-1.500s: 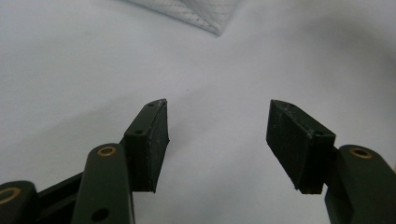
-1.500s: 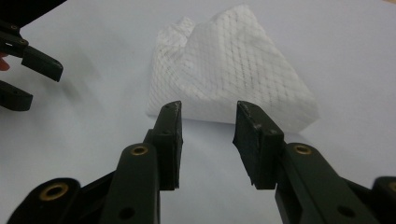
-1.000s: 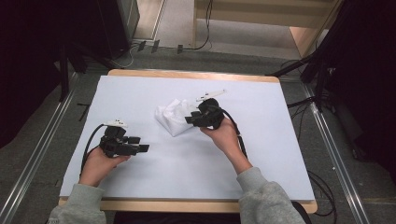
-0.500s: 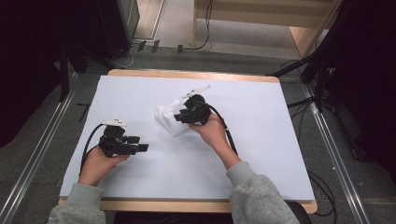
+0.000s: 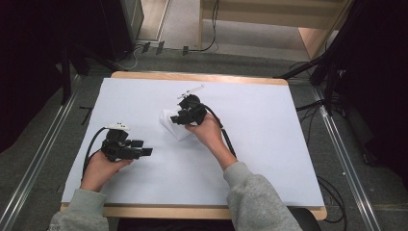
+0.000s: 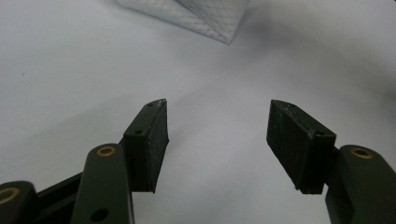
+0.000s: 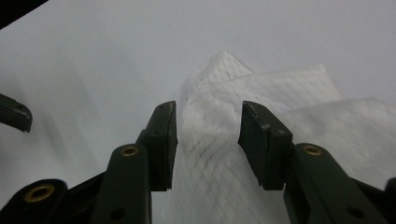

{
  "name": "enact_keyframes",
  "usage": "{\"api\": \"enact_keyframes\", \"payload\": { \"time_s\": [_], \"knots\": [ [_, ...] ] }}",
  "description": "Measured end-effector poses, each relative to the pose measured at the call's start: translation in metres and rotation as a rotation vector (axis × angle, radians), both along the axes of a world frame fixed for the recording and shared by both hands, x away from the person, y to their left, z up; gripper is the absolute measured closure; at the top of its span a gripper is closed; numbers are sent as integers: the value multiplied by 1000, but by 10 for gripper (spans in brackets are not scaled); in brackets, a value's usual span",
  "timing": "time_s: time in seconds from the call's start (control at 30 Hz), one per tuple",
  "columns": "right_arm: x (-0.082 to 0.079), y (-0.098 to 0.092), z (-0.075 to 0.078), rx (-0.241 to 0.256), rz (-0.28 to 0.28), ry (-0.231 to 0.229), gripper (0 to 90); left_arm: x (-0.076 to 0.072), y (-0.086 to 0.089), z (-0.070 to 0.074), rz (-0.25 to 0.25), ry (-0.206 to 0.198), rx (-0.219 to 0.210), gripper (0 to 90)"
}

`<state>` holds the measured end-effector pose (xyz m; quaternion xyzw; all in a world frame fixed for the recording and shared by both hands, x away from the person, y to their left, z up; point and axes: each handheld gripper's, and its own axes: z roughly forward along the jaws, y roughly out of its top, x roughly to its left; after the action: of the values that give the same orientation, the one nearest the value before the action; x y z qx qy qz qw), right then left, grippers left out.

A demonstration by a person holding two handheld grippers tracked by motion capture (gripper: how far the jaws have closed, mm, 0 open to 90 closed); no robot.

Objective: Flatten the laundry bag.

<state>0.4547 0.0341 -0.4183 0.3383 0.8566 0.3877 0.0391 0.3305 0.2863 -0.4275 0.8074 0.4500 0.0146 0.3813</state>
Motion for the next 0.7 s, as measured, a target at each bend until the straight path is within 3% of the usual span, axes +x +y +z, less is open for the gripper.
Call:
{"api": "enact_keyframes", "payload": {
  "time_s": [0.2, 0.27, 0.33, 0.37, 0.43, 0.47, 0.5, 0.53, 0.6, 0.7],
  "knots": [
    [6, 18, -8, -26, 1, -2, 547, 0, 0, 0, 6, -1, -5, 395],
    [8, 22, -13, -40, -2, 4, 582, 1, 1, 0, 8, -1, -5, 403],
    [12, 24, -21, -49, -4, 23, 741, 2, 1, -1, 15, 1, -10, 424],
    [12, 24, -21, -49, -4, 23, 741, 3, 1, -1, 18, 5, -16, 424],
    [12, 23, -23, -45, 0, 37, 851, 6, 1, -1, 24, 14, -15, 492],
    [12, 22, -22, -39, 8, 39, 861, 7, 0, 0, 25, 5, -15, 567],
    [11, 22, -21, -43, 13, 29, 866, 10, -1, 1, 20, -6, -17, 658],
    [11, 22, -20, -40, 15, 24, 868, 13, -2, 3, 22, -15, -12, 817],
    [8, 20, -16, -32, 22, 11, 869, 21, -9, 6, 16, -46, 9, 886],
    [6, 18, -15, -26, 22, 7, 869, 36, -20, 8, -3, -68, 39, 900]
  ]
}}
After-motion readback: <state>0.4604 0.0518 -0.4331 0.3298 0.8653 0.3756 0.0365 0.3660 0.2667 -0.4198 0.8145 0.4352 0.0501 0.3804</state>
